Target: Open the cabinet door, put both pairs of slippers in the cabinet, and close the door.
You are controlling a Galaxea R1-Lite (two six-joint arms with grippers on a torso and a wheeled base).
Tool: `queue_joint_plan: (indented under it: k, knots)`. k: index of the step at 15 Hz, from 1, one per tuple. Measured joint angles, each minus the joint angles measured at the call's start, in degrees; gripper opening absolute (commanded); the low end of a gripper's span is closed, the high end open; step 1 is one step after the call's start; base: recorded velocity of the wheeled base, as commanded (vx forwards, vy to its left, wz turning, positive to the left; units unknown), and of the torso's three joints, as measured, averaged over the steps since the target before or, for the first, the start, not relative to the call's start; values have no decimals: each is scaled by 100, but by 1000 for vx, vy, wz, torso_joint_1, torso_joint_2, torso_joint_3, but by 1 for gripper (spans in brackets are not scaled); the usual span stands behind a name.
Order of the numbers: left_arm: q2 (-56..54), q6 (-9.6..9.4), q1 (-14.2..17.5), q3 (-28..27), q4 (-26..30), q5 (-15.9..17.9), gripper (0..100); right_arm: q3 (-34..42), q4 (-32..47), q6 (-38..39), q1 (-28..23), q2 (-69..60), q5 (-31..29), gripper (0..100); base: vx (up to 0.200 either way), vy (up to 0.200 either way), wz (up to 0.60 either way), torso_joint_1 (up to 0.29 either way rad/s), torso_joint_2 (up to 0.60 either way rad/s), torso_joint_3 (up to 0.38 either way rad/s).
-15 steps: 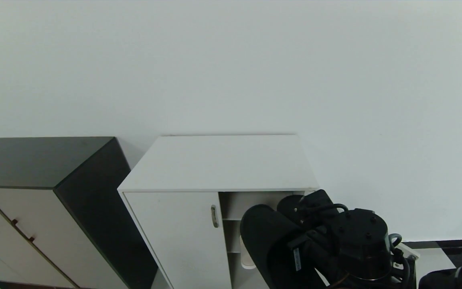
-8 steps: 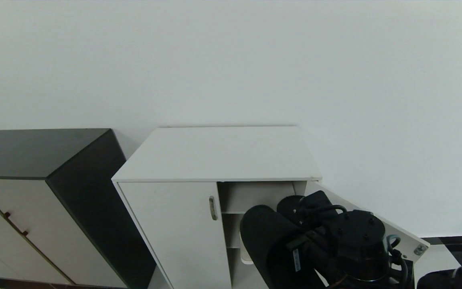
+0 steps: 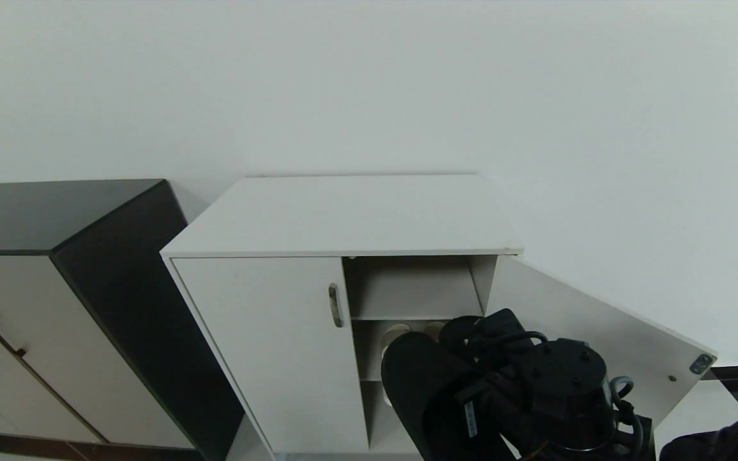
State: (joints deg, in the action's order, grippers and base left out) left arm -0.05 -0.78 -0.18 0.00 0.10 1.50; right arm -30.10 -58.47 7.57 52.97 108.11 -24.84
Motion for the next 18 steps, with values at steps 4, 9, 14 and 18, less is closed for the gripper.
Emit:
queue_joint_plan:
  k: [4, 9, 14, 18]
  knots:
    - [0, 0, 0, 0, 0, 0, 0, 4, -7, 1, 4, 29, -2, 0, 0, 0, 0, -203, 520, 318]
    - [0, 2, 0, 0, 4, 0, 0, 6, -5, 0, 15, 40, -4, 0, 0, 0, 0, -168, 488, 312]
    - [0, 7, 0, 0, 0, 0, 0, 23, -5, 0, 17, 57, -4, 0, 0, 0, 0, -130, 470, 333]
    - [0, 23, 0, 0, 0, 0, 0, 45, -5, 0, 20, 72, -4, 0, 0, 0, 0, -94, 453, 358]
